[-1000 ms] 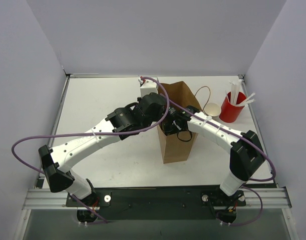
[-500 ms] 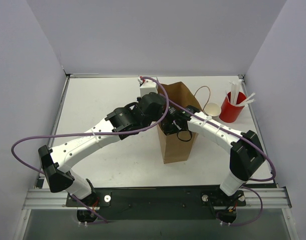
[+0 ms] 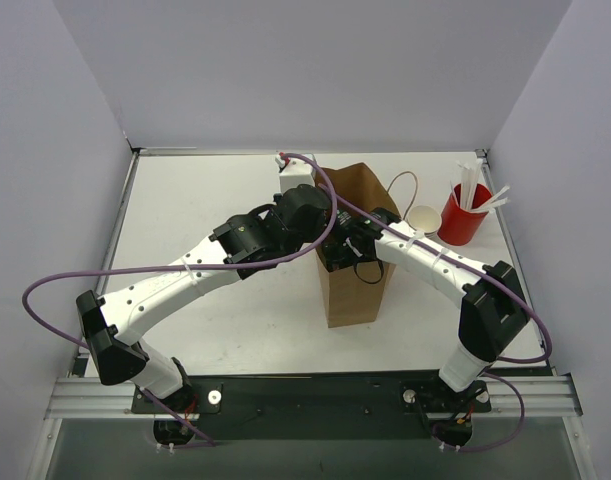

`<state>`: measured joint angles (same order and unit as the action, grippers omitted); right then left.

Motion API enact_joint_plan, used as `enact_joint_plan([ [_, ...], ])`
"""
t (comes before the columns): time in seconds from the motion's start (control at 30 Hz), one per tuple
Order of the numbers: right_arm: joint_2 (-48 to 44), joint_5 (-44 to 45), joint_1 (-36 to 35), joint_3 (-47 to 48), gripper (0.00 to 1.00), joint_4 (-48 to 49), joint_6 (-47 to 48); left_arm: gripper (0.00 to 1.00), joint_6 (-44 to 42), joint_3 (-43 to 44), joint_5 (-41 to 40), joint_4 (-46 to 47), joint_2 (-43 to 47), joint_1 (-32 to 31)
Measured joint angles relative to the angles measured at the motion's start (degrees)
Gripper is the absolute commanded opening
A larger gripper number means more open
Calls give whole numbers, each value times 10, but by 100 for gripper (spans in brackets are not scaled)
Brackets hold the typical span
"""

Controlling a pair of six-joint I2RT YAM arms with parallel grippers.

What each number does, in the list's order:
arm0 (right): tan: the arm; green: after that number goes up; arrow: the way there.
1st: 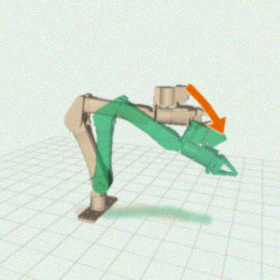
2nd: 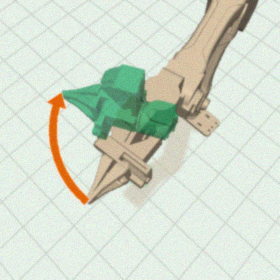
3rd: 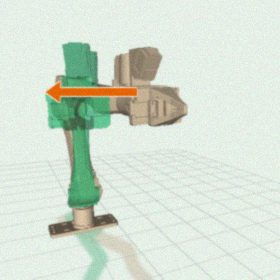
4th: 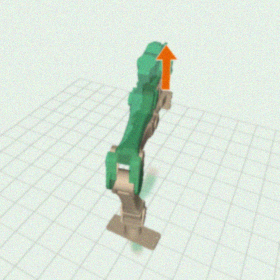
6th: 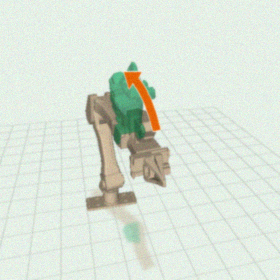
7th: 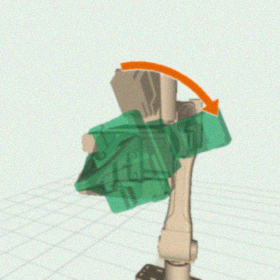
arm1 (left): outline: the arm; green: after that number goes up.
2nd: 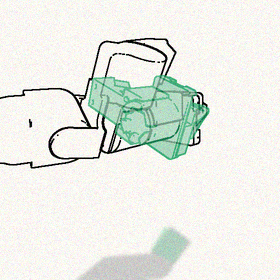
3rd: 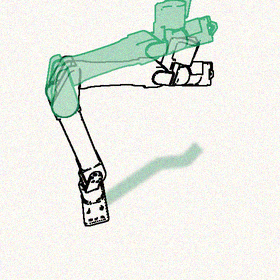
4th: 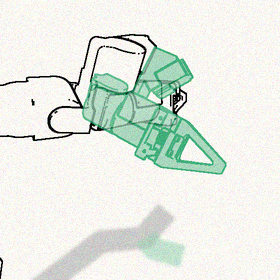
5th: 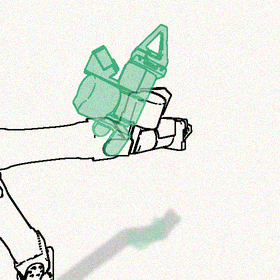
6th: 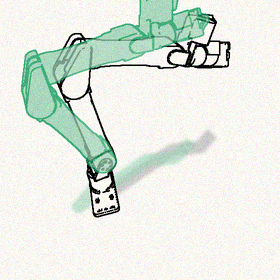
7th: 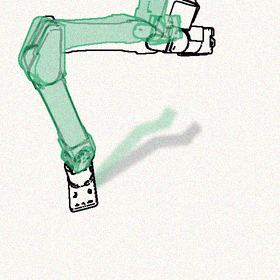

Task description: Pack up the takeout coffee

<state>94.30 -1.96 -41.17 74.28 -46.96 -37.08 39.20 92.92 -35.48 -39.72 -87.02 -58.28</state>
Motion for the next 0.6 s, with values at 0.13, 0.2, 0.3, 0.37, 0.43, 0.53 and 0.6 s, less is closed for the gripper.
enact_joint_plan([
  [0.13, 0, 0, 0, 1, 94, -2, 0, 0, 0, 0, 0, 0, 0, 0],
  [0.2, 0, 1, 0, 3, 92, -6, 0, 0, 0, 0, 1, 0, 0, 0],
  [0.3, 0, 7, 0, 10, 89, -11, 0, 0, 0, 0, 2, 0, 0, 0],
  [0.37, 0, 11, 0, 20, 87, -17, -1, 0, 0, 0, 3, 0, 0, 0],
  [0.43, 0, 13, 0, 29, 84, -23, -2, 0, -1, 0, 5, 0, 0, 0],
  [0.53, 0, 14, 0, 49, 80, -36, -4, 0, -5, 0, 9, 1, 0, 0],
  [0.6, 0, 15, 0, 63, 76, -46, -4, 0, -8, 0, 12, 1, 0, 0],
])
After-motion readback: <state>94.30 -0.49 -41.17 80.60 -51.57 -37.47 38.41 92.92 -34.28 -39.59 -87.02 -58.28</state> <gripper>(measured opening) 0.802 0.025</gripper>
